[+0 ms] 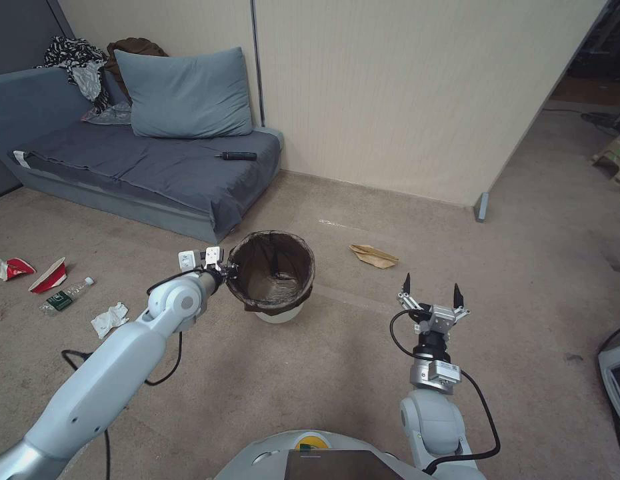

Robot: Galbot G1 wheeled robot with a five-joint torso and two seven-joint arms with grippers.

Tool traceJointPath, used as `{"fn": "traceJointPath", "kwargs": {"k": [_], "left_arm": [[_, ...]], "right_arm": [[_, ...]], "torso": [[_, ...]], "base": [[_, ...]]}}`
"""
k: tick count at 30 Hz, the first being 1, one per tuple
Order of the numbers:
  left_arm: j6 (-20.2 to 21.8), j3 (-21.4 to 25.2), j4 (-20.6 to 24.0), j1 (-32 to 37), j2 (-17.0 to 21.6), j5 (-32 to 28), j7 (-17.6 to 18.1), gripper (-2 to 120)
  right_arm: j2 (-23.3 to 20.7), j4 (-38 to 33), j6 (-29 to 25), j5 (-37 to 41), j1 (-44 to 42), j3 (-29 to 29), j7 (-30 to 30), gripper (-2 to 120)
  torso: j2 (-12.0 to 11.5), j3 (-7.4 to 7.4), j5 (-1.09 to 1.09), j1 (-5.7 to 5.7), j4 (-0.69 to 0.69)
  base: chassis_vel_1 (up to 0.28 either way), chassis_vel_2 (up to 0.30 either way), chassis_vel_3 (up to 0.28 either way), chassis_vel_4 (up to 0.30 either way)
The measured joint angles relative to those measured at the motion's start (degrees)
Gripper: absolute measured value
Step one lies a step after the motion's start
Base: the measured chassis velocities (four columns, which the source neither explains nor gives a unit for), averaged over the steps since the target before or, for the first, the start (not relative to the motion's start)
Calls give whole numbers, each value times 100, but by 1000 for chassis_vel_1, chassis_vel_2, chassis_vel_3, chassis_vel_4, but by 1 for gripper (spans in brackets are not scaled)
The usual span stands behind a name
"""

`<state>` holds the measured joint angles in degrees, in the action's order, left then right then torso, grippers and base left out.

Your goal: Pick up the trash bin, then pick up the garbage from the floor and place it into the trash bin.

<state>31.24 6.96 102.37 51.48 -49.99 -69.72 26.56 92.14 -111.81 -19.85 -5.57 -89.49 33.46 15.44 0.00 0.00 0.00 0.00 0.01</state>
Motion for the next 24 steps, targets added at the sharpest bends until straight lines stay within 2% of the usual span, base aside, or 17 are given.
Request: {"fn": "traceJointPath", "kwargs": {"k": [2, 3, 6, 7, 9, 13, 18, 24], "left_arm": [[-146, 287, 658, 561, 145, 213, -54, 2], [-146, 287, 658, 561, 145, 213, -54, 2], [-181, 688, 1587, 1354, 262, 655, 8, 2], [-181, 688, 1587, 1354, 262, 655, 8, 2], [-112, 803, 1970, 1666, 189, 966, 62, 2], [-90, 819, 2194, 1793, -34, 1257, 90, 2], [-98, 807, 2269, 1888, -318, 1565, 74, 2], [-248, 854, 2348, 2405, -771, 2238, -80, 2]], "right_arm": [[0, -44, 1, 73, 15, 55, 17, 100], [0, -44, 1, 73, 15, 55, 17, 100], [-62, -91, 8, 116, 26, 112, 33, 100], [-62, -91, 8, 116, 26, 112, 33, 100], [-89, -107, 9, 127, 32, 134, 34, 100], [-86, -180, 3, 129, -26, 217, 35, 100], [-42, -268, -19, 133, -94, 324, 40, 100], [-1, -323, -46, 85, -131, 414, 50, 100]], "torso": [[0, 0, 0, 0, -1], [0, 0, 0, 0, -1], [0, 0, -1, 0, 0], [0, 0, -1, 0, 0], [0, 0, -1, 0, 0], [0, 0, 0, 0, 0], [0, 0, 0, 0, -2], [0, 0, 0, 0, -1]], "base": [[0, 0, 0, 0], [0, 0, 0, 0], [0, 0, 0, 0], [0, 0, 0, 0], [0, 0, 0, 0], [0, 0, 0, 0], [0, 0, 0, 0], [0, 0, 0, 0]]}}
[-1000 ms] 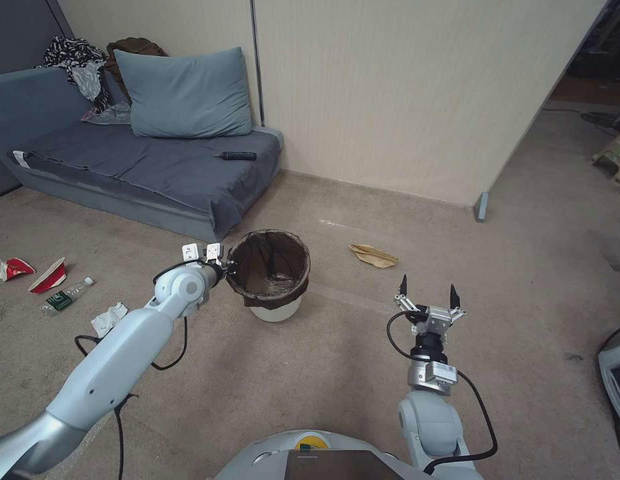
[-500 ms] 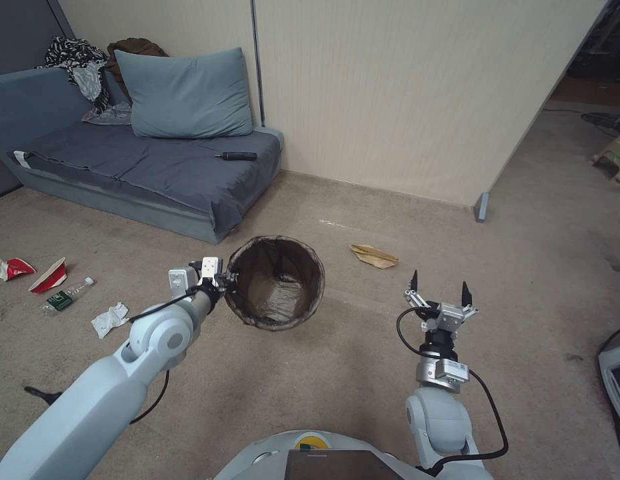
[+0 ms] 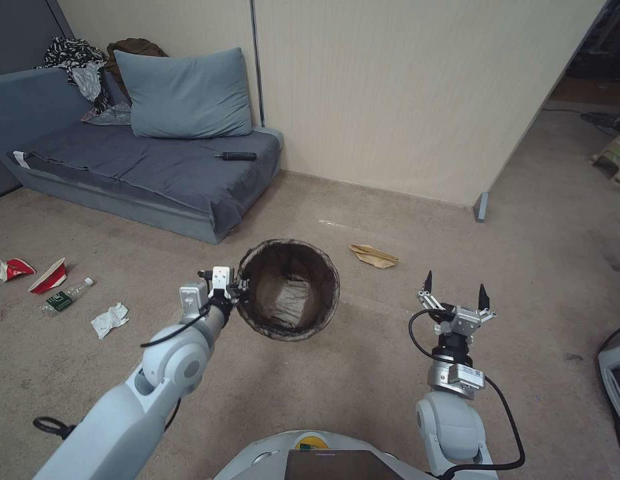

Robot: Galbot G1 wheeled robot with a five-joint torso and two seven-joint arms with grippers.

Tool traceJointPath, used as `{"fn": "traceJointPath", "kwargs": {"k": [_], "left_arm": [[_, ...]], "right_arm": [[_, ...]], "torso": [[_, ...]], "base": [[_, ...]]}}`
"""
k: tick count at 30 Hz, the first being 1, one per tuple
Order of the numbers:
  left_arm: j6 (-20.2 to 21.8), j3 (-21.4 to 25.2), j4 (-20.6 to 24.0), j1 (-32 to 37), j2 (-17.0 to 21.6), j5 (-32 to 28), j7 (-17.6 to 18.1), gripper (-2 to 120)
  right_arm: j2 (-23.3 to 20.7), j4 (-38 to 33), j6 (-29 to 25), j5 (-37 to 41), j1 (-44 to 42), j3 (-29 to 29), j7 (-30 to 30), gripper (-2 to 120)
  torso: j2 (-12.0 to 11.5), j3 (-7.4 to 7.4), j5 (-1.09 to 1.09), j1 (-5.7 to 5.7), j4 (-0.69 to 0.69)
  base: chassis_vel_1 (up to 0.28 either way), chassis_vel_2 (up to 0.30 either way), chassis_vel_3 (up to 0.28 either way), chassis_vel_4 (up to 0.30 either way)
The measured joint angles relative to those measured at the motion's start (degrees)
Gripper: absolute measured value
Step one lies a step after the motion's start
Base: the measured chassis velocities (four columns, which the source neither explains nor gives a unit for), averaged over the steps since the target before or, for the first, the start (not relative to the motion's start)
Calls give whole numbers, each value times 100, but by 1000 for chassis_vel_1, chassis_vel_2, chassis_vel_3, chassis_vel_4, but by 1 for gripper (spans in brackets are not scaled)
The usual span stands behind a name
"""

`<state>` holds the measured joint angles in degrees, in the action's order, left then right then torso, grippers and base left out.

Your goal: Pick up the trash bin, then pick up the garbage from the floor and place it into the trash bin.

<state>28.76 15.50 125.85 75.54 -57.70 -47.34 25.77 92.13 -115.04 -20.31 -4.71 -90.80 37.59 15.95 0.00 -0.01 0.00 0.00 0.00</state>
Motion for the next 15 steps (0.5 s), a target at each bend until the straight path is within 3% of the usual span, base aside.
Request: {"fn": "traceJointPath", "kwargs": {"k": [5, 15], "left_arm": [[-91, 122, 204, 529, -319, 410, -85, 2], [-137, 112, 467, 1116, -532, 804, -49, 2]], "right_arm": [[1, 52, -5, -84, 22, 12, 2, 100], [2, 54, -17, -81, 14, 50, 30, 100]], "torso": [[0, 0, -1, 0, 2], [0, 1, 0, 0, 0]], "base": [[0, 0, 0, 0], [0, 0, 0, 0]]}}
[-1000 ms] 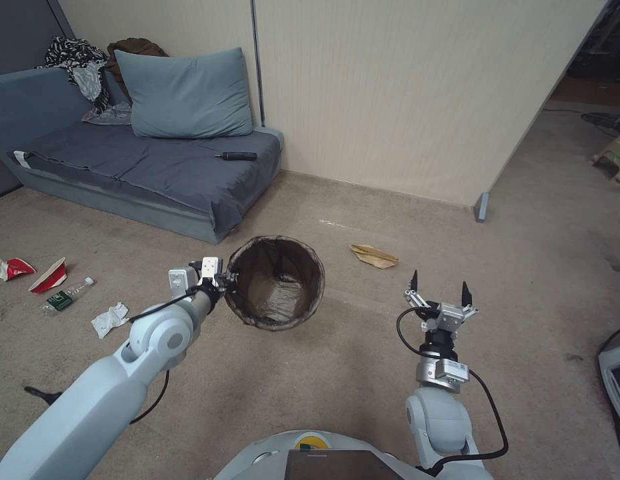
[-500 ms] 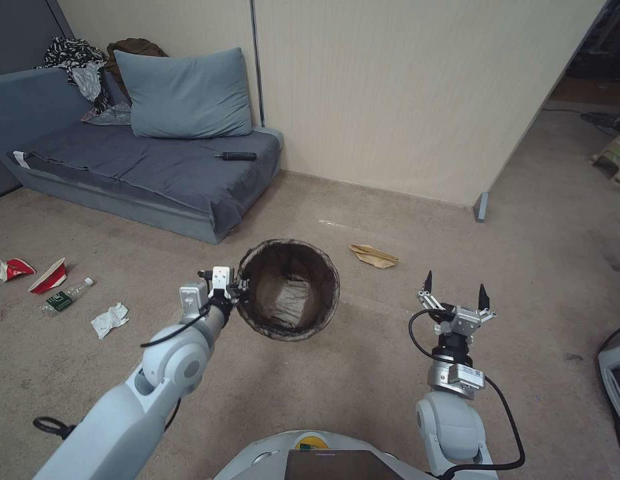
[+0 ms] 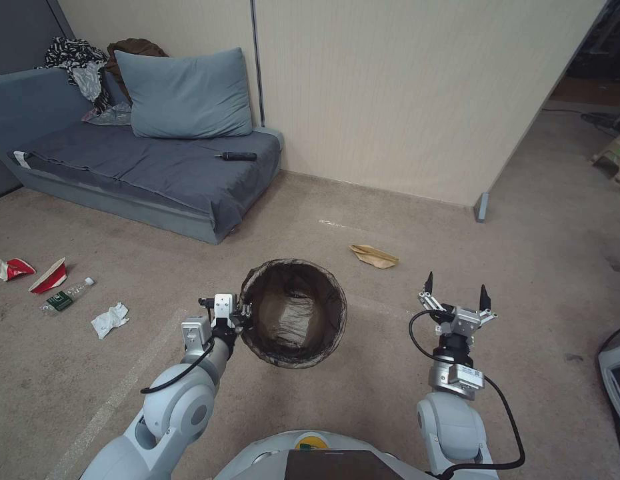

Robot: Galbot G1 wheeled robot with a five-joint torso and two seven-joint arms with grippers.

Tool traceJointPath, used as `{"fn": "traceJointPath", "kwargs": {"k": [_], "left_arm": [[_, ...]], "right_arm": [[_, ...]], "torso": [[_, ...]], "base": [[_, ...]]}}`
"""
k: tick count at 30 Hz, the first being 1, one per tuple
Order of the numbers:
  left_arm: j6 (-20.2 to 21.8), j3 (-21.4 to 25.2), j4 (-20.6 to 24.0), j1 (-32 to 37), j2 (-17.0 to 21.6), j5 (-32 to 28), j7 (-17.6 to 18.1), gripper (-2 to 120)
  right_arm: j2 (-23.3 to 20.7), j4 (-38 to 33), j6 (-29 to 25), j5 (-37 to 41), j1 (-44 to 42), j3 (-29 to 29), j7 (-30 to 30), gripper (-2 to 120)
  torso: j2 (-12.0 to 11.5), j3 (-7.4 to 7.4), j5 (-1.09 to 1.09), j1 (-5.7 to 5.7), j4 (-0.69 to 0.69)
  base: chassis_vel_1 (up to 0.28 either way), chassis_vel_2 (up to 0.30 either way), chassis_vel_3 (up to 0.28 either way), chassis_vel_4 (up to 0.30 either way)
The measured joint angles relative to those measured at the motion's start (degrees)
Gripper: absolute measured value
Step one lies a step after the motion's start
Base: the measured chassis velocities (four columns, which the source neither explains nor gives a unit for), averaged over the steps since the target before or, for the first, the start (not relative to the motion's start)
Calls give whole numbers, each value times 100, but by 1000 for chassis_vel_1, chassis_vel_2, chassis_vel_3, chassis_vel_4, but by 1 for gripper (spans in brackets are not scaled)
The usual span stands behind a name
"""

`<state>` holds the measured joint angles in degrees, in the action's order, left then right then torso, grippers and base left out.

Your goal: Pick up the trash bin, then pick up the garbage from the floor and place it into the trash bin.

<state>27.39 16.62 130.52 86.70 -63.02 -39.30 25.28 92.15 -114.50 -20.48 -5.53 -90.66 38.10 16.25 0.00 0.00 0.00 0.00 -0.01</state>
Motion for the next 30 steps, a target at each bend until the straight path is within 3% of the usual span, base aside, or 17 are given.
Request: {"fn": "traceJointPath", "kwargs": {"k": [9, 17, 30], "left_arm": [[33, -30, 336, 476, -85, -56, 108, 2], [-188, -5, 376, 606, -219, 148, 128, 2], [-174, -43, 567, 871, -431, 394, 197, 2]], "right_arm": [[-1, -5, -53, -18, 6, 67, 23, 100], [-1, -43, -68, -84, -19, 90, 34, 100], [-1, -98, -71, -204, -63, 93, 108, 100]], "torso": [[0, 0, 0, 0, 1], [0, 0, 0, 0, 0], [0, 0, 0, 0, 1]], "base": [[0, 0, 0, 0], [0, 0, 0, 0], [0, 0, 0, 0]]}}
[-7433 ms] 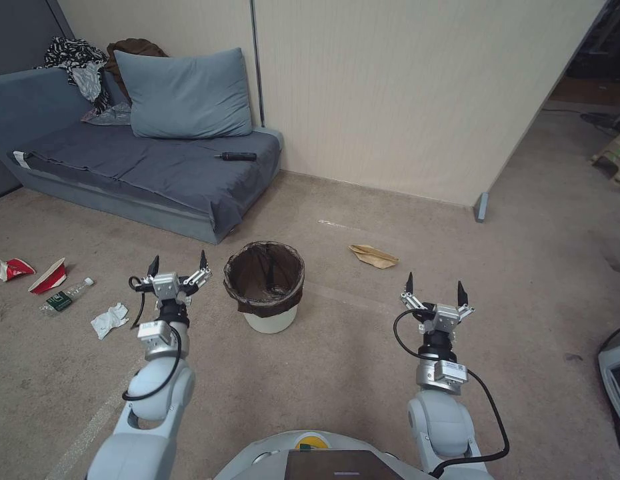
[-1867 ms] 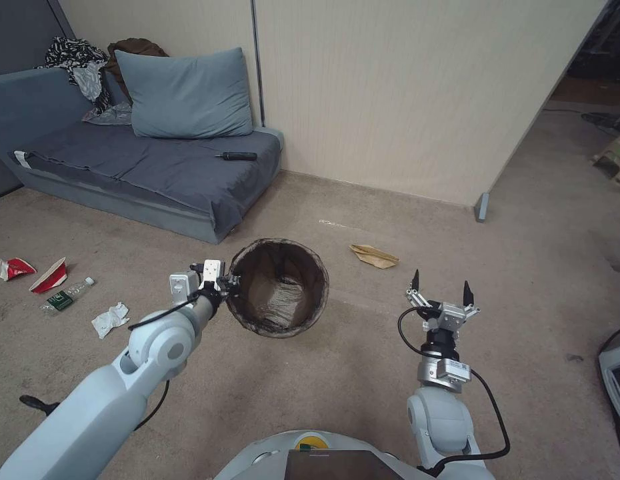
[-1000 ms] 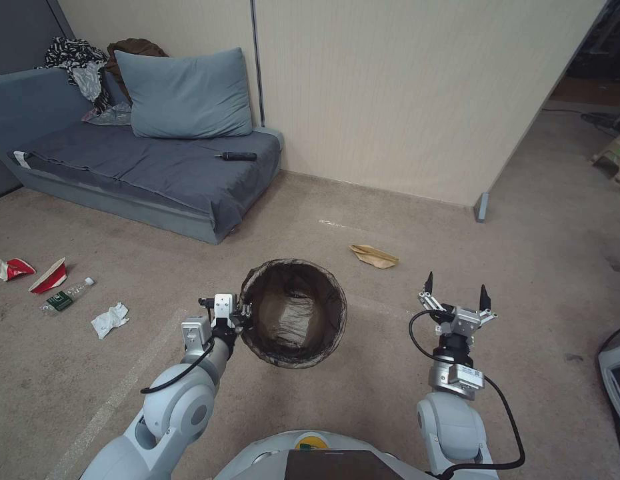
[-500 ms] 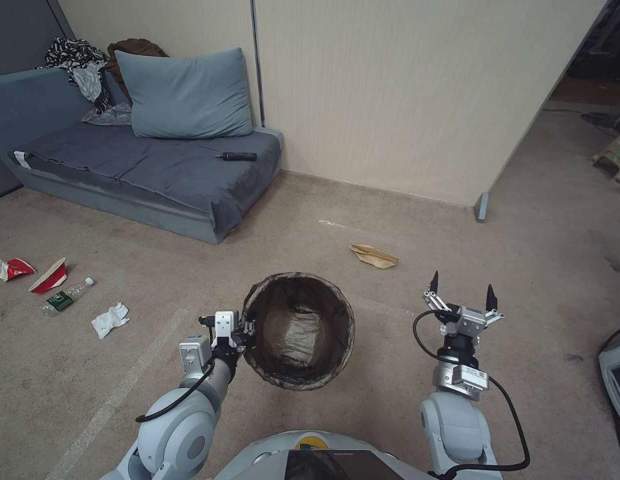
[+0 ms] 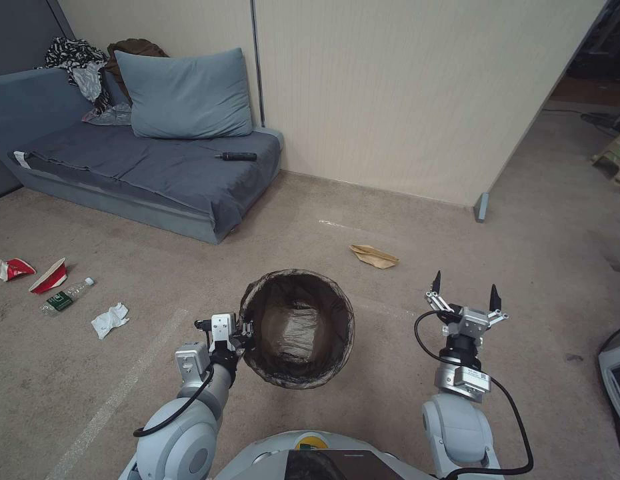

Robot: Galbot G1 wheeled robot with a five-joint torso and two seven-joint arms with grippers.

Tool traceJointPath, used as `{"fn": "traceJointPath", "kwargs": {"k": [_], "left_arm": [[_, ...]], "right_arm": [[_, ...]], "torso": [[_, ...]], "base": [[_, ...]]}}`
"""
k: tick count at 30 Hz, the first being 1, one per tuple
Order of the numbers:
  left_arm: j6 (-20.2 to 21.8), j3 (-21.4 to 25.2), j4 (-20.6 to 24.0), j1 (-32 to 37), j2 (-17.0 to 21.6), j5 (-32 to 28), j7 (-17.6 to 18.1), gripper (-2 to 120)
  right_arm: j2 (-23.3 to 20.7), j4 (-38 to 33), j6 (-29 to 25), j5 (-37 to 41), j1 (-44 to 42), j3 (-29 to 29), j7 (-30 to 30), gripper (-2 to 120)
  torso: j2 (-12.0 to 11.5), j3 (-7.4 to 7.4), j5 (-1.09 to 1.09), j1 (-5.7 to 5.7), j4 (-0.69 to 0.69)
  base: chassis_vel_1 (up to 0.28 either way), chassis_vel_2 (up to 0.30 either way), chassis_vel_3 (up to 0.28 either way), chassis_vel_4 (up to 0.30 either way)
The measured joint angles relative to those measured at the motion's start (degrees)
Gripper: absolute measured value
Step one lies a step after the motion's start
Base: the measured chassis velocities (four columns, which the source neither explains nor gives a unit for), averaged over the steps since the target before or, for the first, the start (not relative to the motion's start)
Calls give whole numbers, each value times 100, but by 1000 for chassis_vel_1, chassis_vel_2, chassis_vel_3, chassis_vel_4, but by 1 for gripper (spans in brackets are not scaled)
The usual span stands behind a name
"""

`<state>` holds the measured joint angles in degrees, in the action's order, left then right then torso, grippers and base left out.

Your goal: Pick up the trash bin, then pick up the garbage from the floor and place it into the trash bin.

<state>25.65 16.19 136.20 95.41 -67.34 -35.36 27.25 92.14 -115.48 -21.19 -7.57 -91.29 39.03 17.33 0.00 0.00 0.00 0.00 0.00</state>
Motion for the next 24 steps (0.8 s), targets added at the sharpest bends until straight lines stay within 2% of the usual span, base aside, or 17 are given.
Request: {"fn": "traceJointPath", "kwargs": {"k": [7, 24], "left_arm": [[-14, -41, 11, 36, -107, 99, -2, 2], [-62, -27, -8, -49, -100, 31, -11, 2]], "right_arm": [[0, 25, 9, -34, -7, -2, -14, 100], [0, 65, 34, -31, -23, -18, -81, 100]], "torso": [[0, 1, 0, 0, 0], [0, 0, 0, 0, 0]], "base": [[0, 0, 0, 0], [-12, 14, 11, -10]]}}
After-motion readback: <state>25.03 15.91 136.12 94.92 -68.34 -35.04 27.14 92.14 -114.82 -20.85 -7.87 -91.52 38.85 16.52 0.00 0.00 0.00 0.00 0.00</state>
